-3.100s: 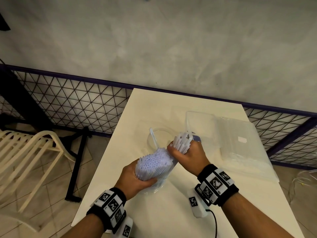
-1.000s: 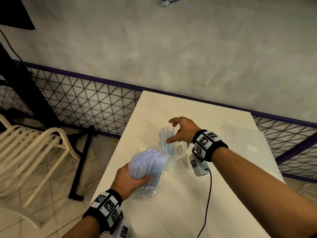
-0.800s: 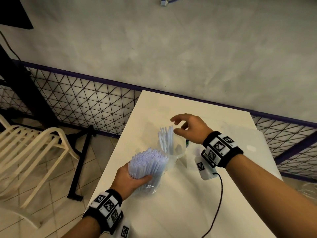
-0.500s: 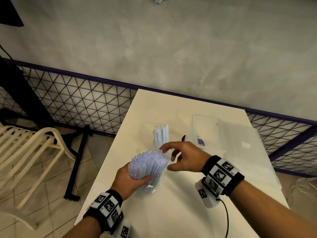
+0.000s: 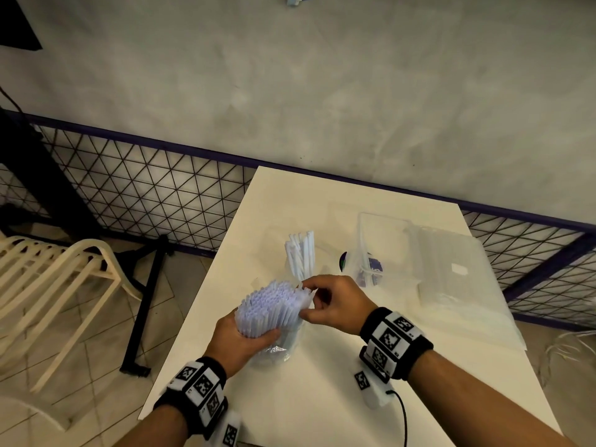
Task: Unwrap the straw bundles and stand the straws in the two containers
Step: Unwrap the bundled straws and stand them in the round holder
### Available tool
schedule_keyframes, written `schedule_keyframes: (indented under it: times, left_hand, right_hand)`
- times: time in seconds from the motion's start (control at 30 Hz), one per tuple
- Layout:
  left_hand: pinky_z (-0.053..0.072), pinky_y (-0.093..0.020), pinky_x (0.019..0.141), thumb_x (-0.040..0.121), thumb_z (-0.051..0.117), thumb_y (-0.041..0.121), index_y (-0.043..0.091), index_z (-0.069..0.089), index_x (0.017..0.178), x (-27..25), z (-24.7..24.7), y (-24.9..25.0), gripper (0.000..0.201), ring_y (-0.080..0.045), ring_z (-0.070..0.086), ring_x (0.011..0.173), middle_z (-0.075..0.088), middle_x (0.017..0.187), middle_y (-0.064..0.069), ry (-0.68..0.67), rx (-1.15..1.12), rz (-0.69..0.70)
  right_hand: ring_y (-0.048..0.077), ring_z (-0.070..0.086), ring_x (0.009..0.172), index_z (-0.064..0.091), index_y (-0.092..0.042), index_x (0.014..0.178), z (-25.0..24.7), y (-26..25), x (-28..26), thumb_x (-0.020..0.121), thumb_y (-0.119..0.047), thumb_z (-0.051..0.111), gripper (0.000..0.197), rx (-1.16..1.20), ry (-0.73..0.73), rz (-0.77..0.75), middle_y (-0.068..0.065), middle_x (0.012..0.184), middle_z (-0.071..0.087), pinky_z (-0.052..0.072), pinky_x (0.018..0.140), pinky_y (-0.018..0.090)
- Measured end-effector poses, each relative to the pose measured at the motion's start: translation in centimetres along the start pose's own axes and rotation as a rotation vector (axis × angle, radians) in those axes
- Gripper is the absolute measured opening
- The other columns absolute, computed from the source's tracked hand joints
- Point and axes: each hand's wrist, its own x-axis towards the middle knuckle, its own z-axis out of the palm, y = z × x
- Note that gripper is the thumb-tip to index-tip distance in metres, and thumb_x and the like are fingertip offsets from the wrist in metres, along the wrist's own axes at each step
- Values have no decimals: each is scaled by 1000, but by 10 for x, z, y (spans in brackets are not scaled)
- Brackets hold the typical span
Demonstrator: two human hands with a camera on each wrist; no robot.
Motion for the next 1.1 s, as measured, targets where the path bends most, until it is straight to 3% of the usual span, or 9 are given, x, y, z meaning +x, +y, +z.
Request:
schedule_keyframes:
  times: [0.2,0.37,0.43,0.5,0.57,0.73,0.9,1.0,1.1]
  left_hand:
    - [51,-8,66,62,91,12,32,63,91,-3,-2,2,45,11,67,81,73,84,18,21,9,-7]
    - [49,-2,64,65,89,10,37,59,89,-3,-1,4,47,15,64,79,67,83,37,3,30,5]
    - [50,-3,65,66,89,10,38,59,89,-2,0,4,47,15,65,79,67,84,37,2,34,10]
    - [50,-6,66,65,89,10,36,60,90,-2,-1,3,46,13,66,80,68,86,35,6,34,3]
    - [51,-6,64,65,89,10,35,62,91,-2,-2,3,45,12,66,80,70,85,31,4,37,-6]
    - [51,-5,61,65,89,8,32,62,91,-2,-1,5,44,13,66,77,72,82,14,7,30,-13]
    - [52,-6,66,63,90,14,30,64,95,-1,-2,3,45,10,67,83,70,90,29,-21,26,-25]
    - [52,-7,68,62,91,17,33,63,95,-1,-3,4,46,10,67,85,70,92,28,-26,34,-28]
    - [52,-7,67,62,91,15,35,62,94,-1,-3,5,47,13,65,84,73,90,18,-18,38,-31]
  right_hand:
    - [8,49,56,71,-13,104,-1,-2,3,76,-12,81,30,244,86,-12,1,66,57,43,60,18]
    - [9,49,56,68,-18,113,5,2,4,75,-17,84,42,354,77,36,-4,68,56,44,63,21]
    - [12,48,58,69,-16,113,8,2,4,75,-20,84,42,383,59,18,7,68,58,44,62,25]
    - [20,48,60,70,-6,98,8,1,4,73,-27,85,36,414,68,-18,27,70,57,42,61,33]
    - [27,49,59,68,-2,82,8,0,5,70,-31,87,37,429,118,-23,31,70,56,42,60,39]
    - [55,60,82,72,-3,88,13,1,9,64,-43,90,50,454,204,2,37,88,63,53,74,61]
    - [40,67,88,73,-14,96,11,-8,7,85,-15,74,11,481,193,-33,19,93,71,55,86,53]
    - [13,67,81,70,-17,94,10,-11,10,88,-1,67,17,485,179,-39,0,82,71,57,76,30]
    - [4,66,76,68,-22,89,10,-14,12,88,-1,66,22,449,164,-29,-12,77,69,51,72,20]
